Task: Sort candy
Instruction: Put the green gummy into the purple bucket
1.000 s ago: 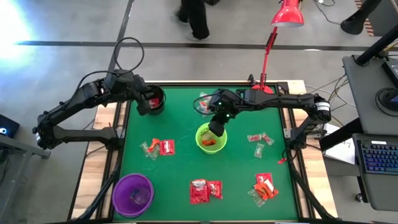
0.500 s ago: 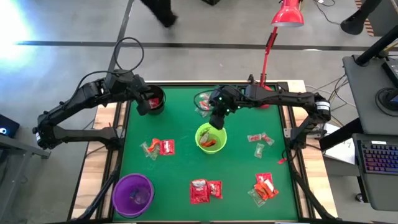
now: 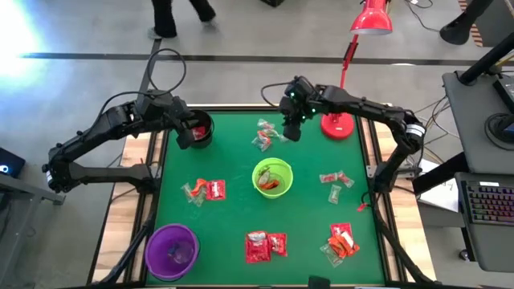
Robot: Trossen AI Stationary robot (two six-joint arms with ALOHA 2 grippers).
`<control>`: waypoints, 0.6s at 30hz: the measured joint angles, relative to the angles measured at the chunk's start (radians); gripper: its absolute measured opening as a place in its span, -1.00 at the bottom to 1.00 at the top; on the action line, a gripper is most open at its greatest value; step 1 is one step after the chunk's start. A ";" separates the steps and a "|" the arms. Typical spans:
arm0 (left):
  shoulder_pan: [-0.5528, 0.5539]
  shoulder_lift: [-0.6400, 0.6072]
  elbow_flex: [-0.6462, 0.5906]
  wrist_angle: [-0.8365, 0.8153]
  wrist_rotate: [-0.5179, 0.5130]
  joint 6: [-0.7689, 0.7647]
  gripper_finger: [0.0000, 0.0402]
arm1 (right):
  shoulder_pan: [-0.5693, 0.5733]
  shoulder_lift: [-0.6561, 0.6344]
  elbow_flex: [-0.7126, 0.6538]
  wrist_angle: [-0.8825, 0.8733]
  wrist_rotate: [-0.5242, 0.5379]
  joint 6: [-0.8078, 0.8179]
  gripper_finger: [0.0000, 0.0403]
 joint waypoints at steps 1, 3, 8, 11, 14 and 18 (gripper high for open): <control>0.000 0.000 0.000 0.000 0.000 0.000 -0.46 | -0.015 0.012 0.000 0.001 0.000 -0.038 -0.44; 0.000 0.000 0.000 0.000 0.000 0.000 -0.46 | -0.044 0.040 0.000 -0.002 -0.005 -0.096 -0.46; 0.000 0.000 0.000 0.000 0.000 -0.002 -0.46 | -0.085 0.121 -0.001 -0.006 -0.005 -0.178 -0.46; 0.000 0.000 0.000 0.000 0.000 -0.005 -0.46 | -0.088 0.162 -0.001 -0.019 -0.001 -0.218 -0.46; 0.000 0.000 0.000 0.000 0.000 -0.015 -0.46 | -0.087 0.189 -0.001 -0.048 0.004 -0.284 -0.44; 0.000 0.000 0.000 0.000 0.000 -0.038 -0.46 | -0.087 0.217 -0.001 -0.069 0.002 -0.342 -0.41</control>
